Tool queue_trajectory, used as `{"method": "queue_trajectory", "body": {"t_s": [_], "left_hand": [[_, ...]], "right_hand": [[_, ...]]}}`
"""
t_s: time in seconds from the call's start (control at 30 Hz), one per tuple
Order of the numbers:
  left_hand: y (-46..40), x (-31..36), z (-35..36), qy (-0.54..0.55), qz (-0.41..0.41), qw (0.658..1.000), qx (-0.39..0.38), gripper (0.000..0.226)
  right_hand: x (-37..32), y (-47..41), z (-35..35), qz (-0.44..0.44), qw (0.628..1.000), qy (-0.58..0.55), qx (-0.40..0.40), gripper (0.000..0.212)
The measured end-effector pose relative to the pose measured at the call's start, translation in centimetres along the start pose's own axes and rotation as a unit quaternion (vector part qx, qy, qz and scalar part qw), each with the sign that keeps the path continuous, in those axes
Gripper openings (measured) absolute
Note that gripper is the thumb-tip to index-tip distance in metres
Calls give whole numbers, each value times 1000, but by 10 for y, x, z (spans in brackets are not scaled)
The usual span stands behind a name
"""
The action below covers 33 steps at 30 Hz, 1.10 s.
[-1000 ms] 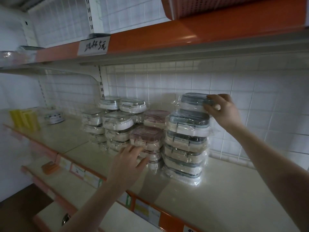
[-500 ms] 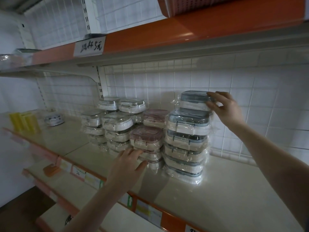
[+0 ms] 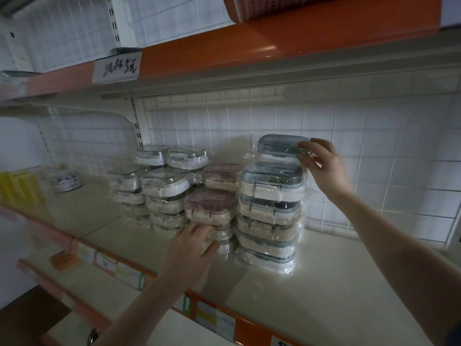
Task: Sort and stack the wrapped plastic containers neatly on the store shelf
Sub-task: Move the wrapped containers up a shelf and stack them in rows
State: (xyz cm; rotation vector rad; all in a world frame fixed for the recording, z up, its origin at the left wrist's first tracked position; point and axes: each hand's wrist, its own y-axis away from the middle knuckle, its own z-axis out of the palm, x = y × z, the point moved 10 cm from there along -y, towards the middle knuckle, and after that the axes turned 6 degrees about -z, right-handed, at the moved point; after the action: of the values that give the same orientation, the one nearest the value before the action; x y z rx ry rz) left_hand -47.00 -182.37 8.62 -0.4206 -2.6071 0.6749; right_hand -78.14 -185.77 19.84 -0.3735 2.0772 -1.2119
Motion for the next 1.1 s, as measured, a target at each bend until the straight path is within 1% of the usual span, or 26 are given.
{"method": "queue_trajectory", "body": {"t_s": [0.17,0.3,0.37,0.47,0.57,0.73,0.83,0.97,1.03,1.1], "left_hand": [[0,-5,-2,-7,-1,1000,0,54],[1,-7,-4,-9,-6,1000,-8,59],[2,-6,-6,-13,-7,1000,-10,58],[5,-4,-11,-20,-2,1000,-3,56],[8,3,-17,-9,5,1000,4,58],[21,21,-27,25,4,1000,-9,41],[33,34,-29,23,26,999,-29,46],[62,50,-29,32,85,996,-9,46],[80,55,-23,40,92,995,-13,41],[101,62,-17,52,98,994,-22,42]], "right_hand": [[1,-9,6,31,999,34,-28,32],[-1,-13,8,48,994,83,-51,38],[-2,-12,6,62,990,107,-61,43],[-2,-5,-8,90,987,125,-52,47],[-3,11,-28,116,981,151,-44,46],[-13,66,-69,141,957,243,-76,43],[-23,108,-94,176,935,295,-92,43],[-44,178,-130,238,896,361,-99,43],[-58,218,-148,261,878,389,-96,42],[-73,258,-163,280,864,407,-94,42]]}}
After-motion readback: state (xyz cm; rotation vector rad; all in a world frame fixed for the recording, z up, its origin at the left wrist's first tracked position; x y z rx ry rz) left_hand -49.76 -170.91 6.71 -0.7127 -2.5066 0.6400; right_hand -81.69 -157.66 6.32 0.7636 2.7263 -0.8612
